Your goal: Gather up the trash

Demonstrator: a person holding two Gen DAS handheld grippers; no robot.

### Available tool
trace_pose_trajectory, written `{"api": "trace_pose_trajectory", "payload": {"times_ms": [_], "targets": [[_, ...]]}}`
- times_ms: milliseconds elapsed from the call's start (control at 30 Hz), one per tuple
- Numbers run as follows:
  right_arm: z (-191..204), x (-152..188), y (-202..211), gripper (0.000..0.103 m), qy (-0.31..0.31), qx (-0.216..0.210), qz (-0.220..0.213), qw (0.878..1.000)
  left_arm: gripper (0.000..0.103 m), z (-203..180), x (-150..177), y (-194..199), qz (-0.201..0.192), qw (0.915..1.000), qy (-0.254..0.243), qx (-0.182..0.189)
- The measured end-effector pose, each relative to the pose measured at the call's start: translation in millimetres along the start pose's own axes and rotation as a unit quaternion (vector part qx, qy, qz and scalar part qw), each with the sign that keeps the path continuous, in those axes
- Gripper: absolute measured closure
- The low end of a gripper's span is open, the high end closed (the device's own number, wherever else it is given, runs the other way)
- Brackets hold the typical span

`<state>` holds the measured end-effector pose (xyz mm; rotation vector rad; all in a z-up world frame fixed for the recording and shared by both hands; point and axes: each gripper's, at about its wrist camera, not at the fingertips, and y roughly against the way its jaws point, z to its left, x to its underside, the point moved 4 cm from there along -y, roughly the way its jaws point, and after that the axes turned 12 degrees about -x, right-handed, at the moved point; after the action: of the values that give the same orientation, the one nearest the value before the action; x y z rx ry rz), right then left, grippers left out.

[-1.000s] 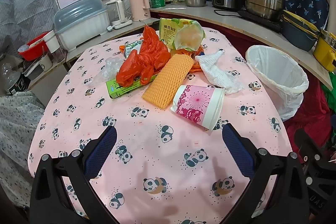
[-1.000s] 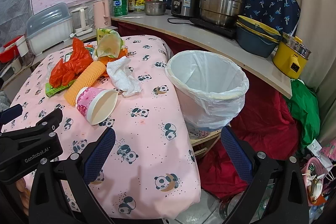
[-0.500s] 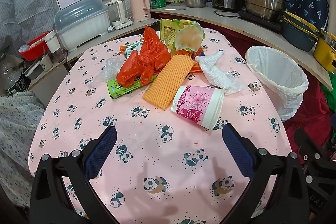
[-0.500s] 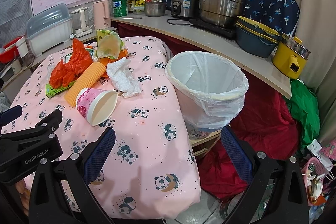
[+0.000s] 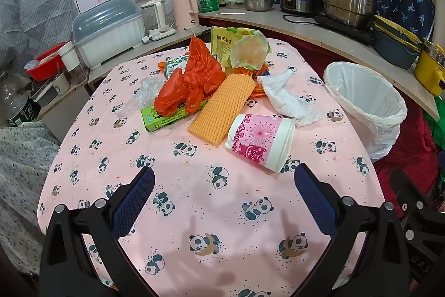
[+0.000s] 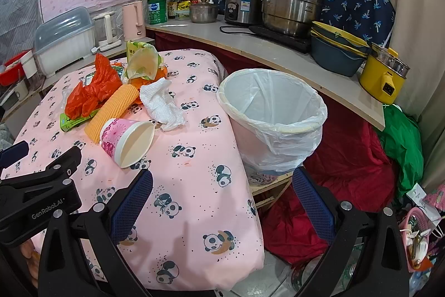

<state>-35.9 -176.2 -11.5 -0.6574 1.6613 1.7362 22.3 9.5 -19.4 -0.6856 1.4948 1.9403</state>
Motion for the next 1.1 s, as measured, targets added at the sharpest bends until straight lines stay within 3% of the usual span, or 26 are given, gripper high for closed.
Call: {"api": "trace_pose_trajectory", "payload": {"times_ms": [1100], "targets": [[0.4,0.2,0.4,0.007,-0.001,0.001,-0.002,1.000,0.007,-0.4,0.4,2.2,0.000,1.0000,0.000,0.001]]}}
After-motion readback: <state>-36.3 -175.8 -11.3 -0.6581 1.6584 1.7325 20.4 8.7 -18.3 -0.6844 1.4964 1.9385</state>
